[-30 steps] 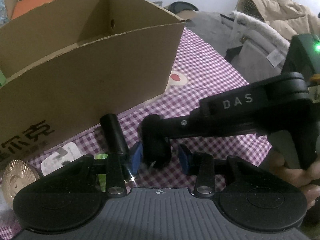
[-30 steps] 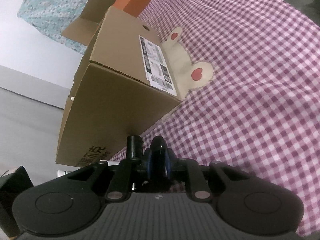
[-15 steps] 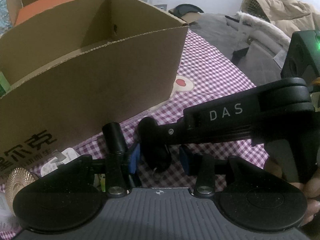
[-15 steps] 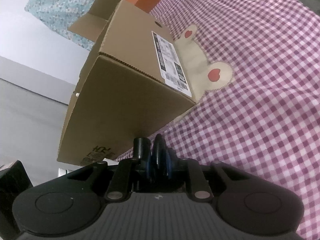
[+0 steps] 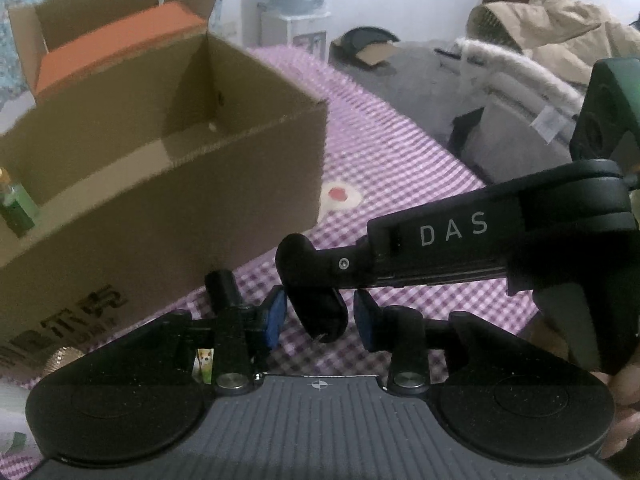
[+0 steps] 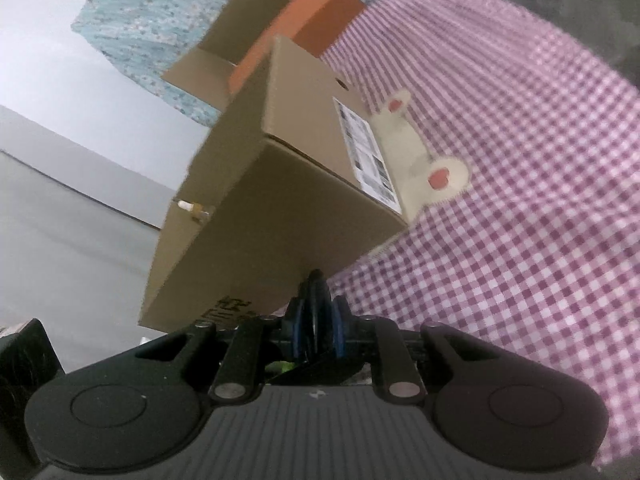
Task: Organize rigid objects
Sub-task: 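Lower the black oval object into the box beside the bottle, release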
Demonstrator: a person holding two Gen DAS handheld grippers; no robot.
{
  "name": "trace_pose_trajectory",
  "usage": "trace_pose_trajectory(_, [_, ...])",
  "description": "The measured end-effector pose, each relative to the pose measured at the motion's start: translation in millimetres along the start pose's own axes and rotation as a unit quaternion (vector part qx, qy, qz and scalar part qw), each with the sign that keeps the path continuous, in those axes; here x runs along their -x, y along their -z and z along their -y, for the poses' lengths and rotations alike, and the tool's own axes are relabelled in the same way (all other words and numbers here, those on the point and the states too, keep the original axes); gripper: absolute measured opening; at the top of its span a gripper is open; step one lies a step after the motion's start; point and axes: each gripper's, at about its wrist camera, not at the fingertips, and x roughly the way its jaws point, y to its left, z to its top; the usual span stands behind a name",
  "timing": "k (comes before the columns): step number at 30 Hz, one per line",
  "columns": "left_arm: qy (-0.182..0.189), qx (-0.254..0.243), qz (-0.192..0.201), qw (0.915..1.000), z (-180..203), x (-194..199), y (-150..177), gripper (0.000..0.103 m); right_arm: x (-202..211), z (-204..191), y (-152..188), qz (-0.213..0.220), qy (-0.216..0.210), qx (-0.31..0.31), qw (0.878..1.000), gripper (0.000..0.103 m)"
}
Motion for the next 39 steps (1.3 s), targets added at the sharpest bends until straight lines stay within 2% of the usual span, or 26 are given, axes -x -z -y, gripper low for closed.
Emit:
trace_pose_trajectory(8, [-0.006,-0.010,0.062,0.9980,12.7,50.3,-7.2,0.036,52.6,-42.8,5.4,0.047,-0.009,0.055,0.997,0.017])
trace_pose_trajectory(12, [-0.022,-0.007,0.097,0.9950,10.5,81.5,-12.9,0.036,72.0,-70.8,2.7,0.063,-0.025,0.091,0.994,0.017])
trace_pose_trajectory(15, [-0.046,-0.001,0.122,0.9915,2.4,105.3,-20.0,0.036,73.1,-98.1,-5.2,0.065,-0.052,0.117,0.990,0.017])
trace_pose_trajectory(18, [-0.069,0.012,0.127,0.9894,-12.0,120.5,-30.2,0.036,62.4,-123.8,-16.9,0.051,-0.077,0.144,0.985,0.017])
trace_pose_trajectory(22, [-0.083,0.049,0.113,0.9889,-46.8,131.7,-47.0,0.036,34.9,-154.4,-34.2,0.017,-0.099,0.165,0.981,0.017])
trace_pose_trajectory(27, [-0.093,0.090,0.078,0.9885,-95.4,123.2,-59.7,0.036,-20.2,-175.8,-64.2,-0.051,-0.111,0.148,0.981,0.017])
trace_pose_trajectory(33, [-0.098,0.136,0.005,0.9859,-154.9,81.1,-70.2,0.036,-103.5,-175.7,-90.4,-0.146,-0.087,0.109,0.979,0.017])
trace_pose_trajectory(39, [-0.122,0.160,-0.071,0.9771,-197.6,32.6,-72.1,0.036,-174.9,-164.4,-97.0,-0.212,-0.054,0.072,0.973,0.017])
